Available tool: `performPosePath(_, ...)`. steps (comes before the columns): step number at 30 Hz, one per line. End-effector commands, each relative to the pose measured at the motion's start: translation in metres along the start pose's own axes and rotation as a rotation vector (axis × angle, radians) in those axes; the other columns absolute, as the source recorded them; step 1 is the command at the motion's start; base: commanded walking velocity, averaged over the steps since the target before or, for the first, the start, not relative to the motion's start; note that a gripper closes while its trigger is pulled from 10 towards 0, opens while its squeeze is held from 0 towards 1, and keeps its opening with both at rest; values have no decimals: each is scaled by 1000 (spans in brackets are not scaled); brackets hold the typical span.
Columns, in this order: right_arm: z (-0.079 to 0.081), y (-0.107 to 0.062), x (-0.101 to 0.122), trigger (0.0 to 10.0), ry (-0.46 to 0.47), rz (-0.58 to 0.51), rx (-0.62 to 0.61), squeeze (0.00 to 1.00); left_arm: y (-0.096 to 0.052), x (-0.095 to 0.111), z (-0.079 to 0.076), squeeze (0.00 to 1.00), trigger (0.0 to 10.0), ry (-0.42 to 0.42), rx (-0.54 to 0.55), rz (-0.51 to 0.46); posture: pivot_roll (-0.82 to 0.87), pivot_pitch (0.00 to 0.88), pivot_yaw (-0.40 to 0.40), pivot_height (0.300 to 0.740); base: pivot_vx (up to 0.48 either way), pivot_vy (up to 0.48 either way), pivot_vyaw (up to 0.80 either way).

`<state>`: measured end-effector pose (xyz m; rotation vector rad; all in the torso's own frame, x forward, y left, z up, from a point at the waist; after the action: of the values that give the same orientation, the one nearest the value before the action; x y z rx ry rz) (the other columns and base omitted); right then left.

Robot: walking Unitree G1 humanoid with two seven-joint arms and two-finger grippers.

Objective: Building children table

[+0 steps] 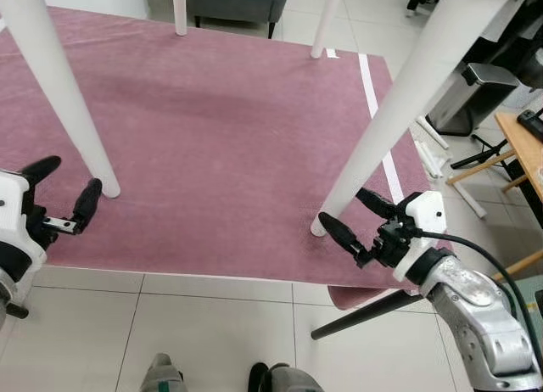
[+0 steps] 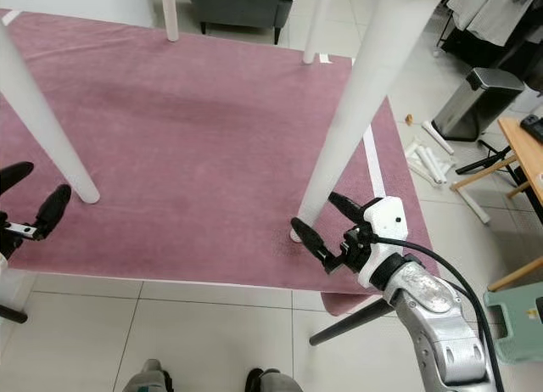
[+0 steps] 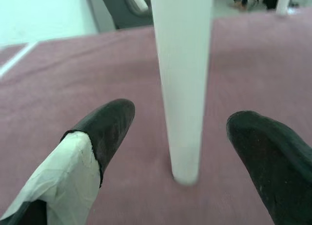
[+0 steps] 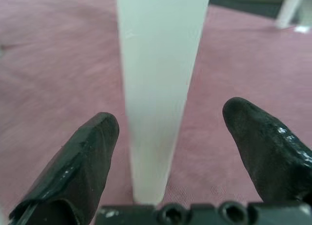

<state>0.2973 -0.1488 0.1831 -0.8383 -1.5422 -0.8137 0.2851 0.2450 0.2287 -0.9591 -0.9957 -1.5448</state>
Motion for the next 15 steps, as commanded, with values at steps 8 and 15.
performPosePath(8,13,14,0,10000,26,-25,-42,0,22,2,38,0,10000,-27,349,-8,156,139,-76,740,0,0,0)
performPosePath(15,14,27,7,10000,42,-75,-108,0,37,0,42,0,10000,-67,381,-21,153,130,-73,740,0,0,0)
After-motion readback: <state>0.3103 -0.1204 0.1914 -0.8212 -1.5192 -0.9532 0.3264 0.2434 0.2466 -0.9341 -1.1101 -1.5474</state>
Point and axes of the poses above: a point about 5 cm out from each wrist's last joint towards the gripper, its own y axis pointing out of the wrist towards the gripper, its own x axis along the axis of the wrist's last joint, z = x × y, the point moved 6 cm from there along y, pointing out of the wrist towards the gripper, and after that the axes turned 5 degrees about y, right-handed, at the moved point
